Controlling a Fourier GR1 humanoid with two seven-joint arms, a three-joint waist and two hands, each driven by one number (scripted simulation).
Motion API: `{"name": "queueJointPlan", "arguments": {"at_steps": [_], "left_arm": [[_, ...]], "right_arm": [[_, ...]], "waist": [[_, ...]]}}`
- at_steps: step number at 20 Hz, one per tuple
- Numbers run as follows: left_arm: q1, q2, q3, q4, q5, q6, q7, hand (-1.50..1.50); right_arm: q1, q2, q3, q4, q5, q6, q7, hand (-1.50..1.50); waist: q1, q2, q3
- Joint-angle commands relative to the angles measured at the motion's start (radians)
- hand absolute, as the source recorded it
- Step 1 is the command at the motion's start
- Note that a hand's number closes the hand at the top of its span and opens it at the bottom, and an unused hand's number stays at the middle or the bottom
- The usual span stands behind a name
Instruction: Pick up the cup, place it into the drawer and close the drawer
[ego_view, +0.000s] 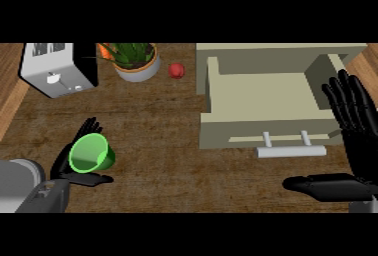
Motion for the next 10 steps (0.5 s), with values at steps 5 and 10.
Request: {"name": "queueJointPlan", "arguments": {"at_steps": [5,10], "left_arm": [[-0.011,-0.040,-0.012,-0.014,0.022,-0.228,-0.120,-1.50],[-0.016,-0.019,-0.021,-0.034,0.045,-0.353,-0.080,1.50]], "right_arm": [[-0.006,-0.003,-0.015,0.006,-0.023,0.007,0.012,-1.50],[0.012,-0.015,-0.026,0.041,-0.011,0.021,-0.027,-1.50]], "waist": [[0.001,0.000,0.000],[0.006,-0.002,0.001]]}}
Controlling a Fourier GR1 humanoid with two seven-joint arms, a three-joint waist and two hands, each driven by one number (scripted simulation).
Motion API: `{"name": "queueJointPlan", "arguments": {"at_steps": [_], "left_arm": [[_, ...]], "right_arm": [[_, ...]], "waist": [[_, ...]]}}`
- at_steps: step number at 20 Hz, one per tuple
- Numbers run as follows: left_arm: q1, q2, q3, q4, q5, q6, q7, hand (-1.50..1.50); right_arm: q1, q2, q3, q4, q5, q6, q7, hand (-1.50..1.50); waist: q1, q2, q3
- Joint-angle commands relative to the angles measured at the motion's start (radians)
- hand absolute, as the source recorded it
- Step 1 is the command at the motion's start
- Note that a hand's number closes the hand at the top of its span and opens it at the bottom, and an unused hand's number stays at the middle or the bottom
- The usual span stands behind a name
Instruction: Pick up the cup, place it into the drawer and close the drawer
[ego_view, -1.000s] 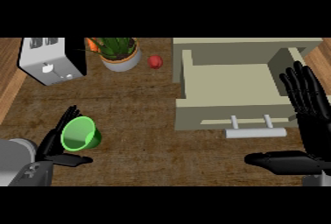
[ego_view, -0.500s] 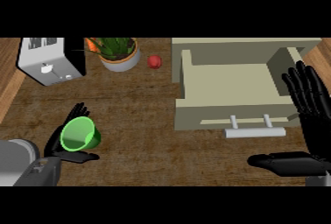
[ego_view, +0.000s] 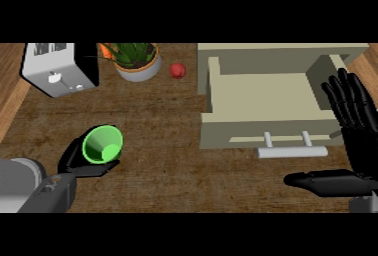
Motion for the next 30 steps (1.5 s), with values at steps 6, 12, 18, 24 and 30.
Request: {"name": "queueJointPlan", "arguments": {"at_steps": [6,12,18,24,30], "left_arm": [[0.020,-0.029,-0.008,-0.031,0.051,-0.295,-0.116,1.50],[0.045,-0.078,0.141,-0.048,0.186,0.000,-0.161,1.50],[-0.007,-0.072,0.194,-0.075,0.235,0.066,-0.183,1.50],[-0.012,-0.124,0.153,-0.226,0.236,0.088,-0.173,1.50],[-0.099,-0.142,0.085,-0.359,0.225,0.137,-0.021,1.50]], "right_arm": [[0.032,0.000,-0.023,0.020,-0.017,0.013,-0.044,-1.50],[0.027,0.009,0.013,-0.012,0.019,-0.003,-0.002,-1.50],[0.016,0.007,-0.016,0.014,0.011,-0.007,-0.025,-1.50],[0.009,-0.020,-0.035,-0.052,0.003,-0.009,0.053,-1.50],[0.006,-0.002,-0.033,0.004,0.027,-0.021,0.011,-1.50]], "waist": [[-0.004,-0.002,0.001],[0.010,-0.005,0.001],[0.010,-0.006,0.003],[0.029,-0.019,0.005],[0.030,-0.016,0.006]]}}
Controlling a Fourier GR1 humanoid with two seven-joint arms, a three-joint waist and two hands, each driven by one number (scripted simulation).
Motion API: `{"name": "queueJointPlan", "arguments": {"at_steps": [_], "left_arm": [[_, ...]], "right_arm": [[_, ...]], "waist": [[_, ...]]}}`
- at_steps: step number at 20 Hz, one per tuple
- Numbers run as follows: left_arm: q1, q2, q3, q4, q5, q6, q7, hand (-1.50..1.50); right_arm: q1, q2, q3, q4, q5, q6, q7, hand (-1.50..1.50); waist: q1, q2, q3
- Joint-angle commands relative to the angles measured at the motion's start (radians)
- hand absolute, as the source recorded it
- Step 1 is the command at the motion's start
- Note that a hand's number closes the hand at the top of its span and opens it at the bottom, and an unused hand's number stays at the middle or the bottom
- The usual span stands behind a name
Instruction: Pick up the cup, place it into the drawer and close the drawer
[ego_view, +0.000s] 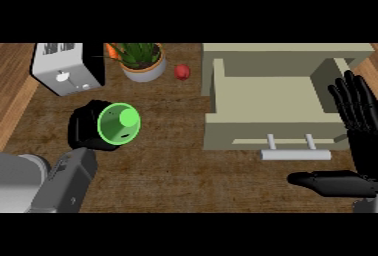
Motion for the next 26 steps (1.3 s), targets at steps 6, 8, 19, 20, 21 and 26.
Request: {"name": "queueJointPlan", "arguments": {"at_steps": [6,8,19,20,21,26], "left_arm": [[-0.044,-0.100,-0.119,-0.393,-0.011,0.145,0.219,1.50],[-0.147,-0.110,-0.128,-0.386,-0.011,0.179,0.287,1.50],[-0.395,-0.159,-0.303,-0.431,-0.039,0.445,0.550,1.50],[-0.429,-0.159,-0.300,-0.411,-0.010,0.450,0.588,1.50],[-0.443,-0.159,-0.321,-0.389,-0.037,0.489,0.563,1.50],[-0.625,-0.159,-0.329,-0.194,0.045,0.572,0.589,1.50]], "right_arm": [[0.051,-0.035,-0.054,-0.057,-0.061,0.040,0.035,-1.50],[-0.009,-0.010,-0.034,0.047,-0.007,0.005,-0.005,-1.50],[0.015,-0.008,-0.022,-0.017,-0.001,0.020,-0.006,-1.50],[0.013,-0.033,-0.074,0.007,-0.070,0.057,-0.023,-1.50],[-0.016,-0.025,-0.067,0.066,-0.054,0.049,-0.036,-1.50],[0.020,-0.002,-0.042,0.049,-0.029,0.048,-0.072,-1.50]], "waist": [[0.013,-0.008,0.002],[0.009,-0.002,0.001],[-0.014,0.003,0.000],[-0.016,0.004,0.000],[-0.013,0.005,0.001],[-0.035,0.009,0.001]]}}
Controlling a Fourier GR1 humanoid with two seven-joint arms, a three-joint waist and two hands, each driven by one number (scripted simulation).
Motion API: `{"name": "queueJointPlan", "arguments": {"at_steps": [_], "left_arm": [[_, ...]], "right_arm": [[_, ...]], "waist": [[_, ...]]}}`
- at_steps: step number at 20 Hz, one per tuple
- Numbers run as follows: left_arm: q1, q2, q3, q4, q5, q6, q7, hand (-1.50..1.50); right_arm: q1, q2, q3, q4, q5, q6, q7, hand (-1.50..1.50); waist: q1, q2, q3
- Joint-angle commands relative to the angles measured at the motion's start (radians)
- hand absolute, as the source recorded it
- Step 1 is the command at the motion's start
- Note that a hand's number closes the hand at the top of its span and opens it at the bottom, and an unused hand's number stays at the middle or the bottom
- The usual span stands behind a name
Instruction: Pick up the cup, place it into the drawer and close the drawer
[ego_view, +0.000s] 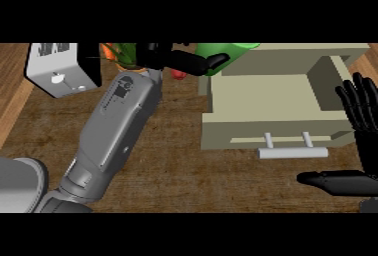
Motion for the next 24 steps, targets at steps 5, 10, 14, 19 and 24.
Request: {"name": "queueJointPlan", "arguments": {"at_steps": [5,10,14,19,24], "left_arm": [[-0.161,-0.002,-0.067,0.225,0.132,0.071,0.013,1.50],[-0.200,-0.002,-0.186,0.310,0.213,0.149,0.003,1.50],[-0.232,-0.002,-0.265,0.365,0.291,0.170,0.000,1.50],[-0.249,-0.002,-0.333,0.446,0.327,0.165,-0.030,1.50],[-0.251,-0.002,-0.475,0.472,0.342,0.226,0.021,1.50]], "right_arm": [[-0.002,-0.008,-0.017,-0.017,-0.007,0.001,0.016,-1.50],[-0.014,-0.029,-0.030,0.030,-0.019,0.038,-0.025,-1.50],[0.022,-0.036,-0.040,0.004,-0.071,0.076,-0.016,-1.50],[-0.036,-0.007,-0.006,0.015,-0.023,0.026,0.010,-1.50],[-0.048,-0.024,-0.017,0.022,-0.025,0.037,0.008,-1.50]], "waist": [[-0.012,0.003,0.000],[-0.019,0.005,0.000],[-0.044,0.007,0.001],[-0.036,0.010,0.000],[-0.055,0.013,0.001]]}}
